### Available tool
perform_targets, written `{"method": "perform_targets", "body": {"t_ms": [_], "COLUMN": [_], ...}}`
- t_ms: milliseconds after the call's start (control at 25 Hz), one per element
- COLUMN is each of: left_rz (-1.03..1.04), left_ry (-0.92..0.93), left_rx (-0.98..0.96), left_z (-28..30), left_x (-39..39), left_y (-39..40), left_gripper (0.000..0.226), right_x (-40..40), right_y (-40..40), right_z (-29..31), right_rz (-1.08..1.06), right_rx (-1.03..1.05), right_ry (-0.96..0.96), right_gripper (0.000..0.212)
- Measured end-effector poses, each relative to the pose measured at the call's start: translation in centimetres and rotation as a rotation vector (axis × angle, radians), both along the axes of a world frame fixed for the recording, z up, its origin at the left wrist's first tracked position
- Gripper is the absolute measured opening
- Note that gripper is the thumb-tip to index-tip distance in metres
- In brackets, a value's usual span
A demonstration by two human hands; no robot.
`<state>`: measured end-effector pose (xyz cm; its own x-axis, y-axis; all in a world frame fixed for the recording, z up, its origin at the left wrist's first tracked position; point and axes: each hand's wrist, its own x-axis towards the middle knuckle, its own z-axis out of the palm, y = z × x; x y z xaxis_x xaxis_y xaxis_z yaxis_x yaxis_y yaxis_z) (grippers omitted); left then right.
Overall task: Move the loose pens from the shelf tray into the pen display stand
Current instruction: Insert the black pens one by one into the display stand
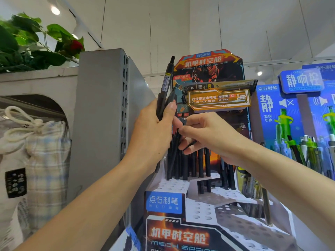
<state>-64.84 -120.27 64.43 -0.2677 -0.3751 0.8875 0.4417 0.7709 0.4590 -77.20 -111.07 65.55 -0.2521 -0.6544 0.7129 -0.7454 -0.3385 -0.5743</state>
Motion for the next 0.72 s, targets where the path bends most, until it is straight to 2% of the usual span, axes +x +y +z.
{"method": "perform_targets", "body": {"t_ms": [160,360,640,720], "left_rz": [-0.028,-0.013,-0.102,-0.071], "left_ry": [0.003,-0.006,0.033,0.035], "left_rx": [0.007,0.053,0.157,0.150], "left_z": [0.0,0.1,0.4,0.4], "left_x": [-0.1,-0.3,0.1,0.2], "left_y": [0.0,-0.1,0.0,0.0], "left_gripper": [0.010,0.024,0.024,0.022], "right_x": [0.0,0.3,0.9,1.1], "right_y": [0.0,-0.4,-1.7,-2.0], "right_z": [0.2,0.0,-0.4,-0.4], "right_rz": [-0.019,-0.005,-0.108,-0.117], "right_rx": [0.043,0.108,0.128,0.125], "right_ry": [0.017,0.057,0.186,0.206], "right_gripper": [0.014,0.018,0.008,0.009]}}
